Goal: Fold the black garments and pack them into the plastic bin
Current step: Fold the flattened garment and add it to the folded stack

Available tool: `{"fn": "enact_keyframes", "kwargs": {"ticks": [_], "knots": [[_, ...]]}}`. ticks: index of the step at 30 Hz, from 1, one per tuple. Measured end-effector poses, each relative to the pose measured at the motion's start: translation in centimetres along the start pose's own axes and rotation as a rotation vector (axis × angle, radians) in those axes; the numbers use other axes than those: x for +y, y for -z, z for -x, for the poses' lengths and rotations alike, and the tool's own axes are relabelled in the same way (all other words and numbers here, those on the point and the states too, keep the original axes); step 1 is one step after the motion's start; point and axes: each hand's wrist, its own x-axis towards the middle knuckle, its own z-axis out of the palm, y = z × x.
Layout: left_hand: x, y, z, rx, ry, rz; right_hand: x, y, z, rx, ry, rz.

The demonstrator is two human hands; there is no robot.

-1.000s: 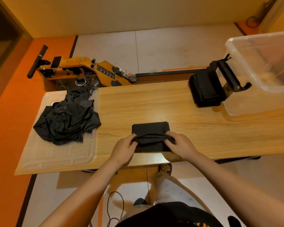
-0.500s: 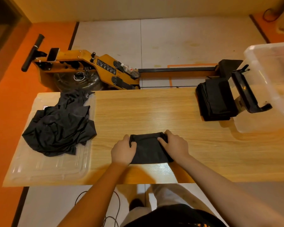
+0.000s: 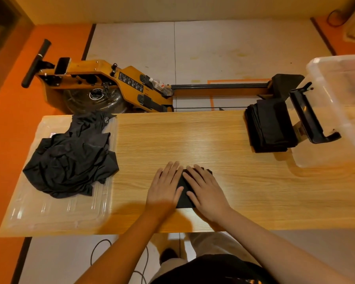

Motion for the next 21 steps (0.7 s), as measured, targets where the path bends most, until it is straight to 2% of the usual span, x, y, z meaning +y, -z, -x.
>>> {"fn": "enact_keyframes", "kwargs": {"ticks": [1, 3, 9, 12, 15, 17, 19, 21], "knots": [[-0.4, -0.1, -0.2, -0.098, 0.009, -0.006, 0.3, -0.5, 0.0, -0.07, 0.0, 0.029], [-1.1, -0.3, -0.3, -0.193, 0.042, 0.029, 0.8, -0.8, -0.2, -0.155, -0.044, 0.051], [-1.9, 1.7, -1.7, -0.166, -0.034, 0.044, 1.5, 0.5, -2.4, -0.126, -0.103, -0.004], [-1.9, 2.7, -3.0, -0.245, -0.039, 0.099, 1.8, 1.4, -3.7, -0.24, -0.059, -0.026], [-1.5, 3.7, -4.6, -0.402, -0.011, 0.148, 1.9, 2.3, -4.7, -0.349, -0.041, -0.033], [-1.4, 4.3, -5.6, -0.455, -0.03, 0.172, 2.1, 3.2, -5.0, -0.334, -0.025, -0.038], [-1.2, 5.4, -6.6, -0.345, -0.08, 0.211, 2.7, 4.4, -5.0, -0.204, -0.028, -0.053], [-0.8, 6.9, -7.6, -0.131, -0.168, 0.201, 3.7, 5.9, -5.0, -0.036, -0.056, -0.062]]}}
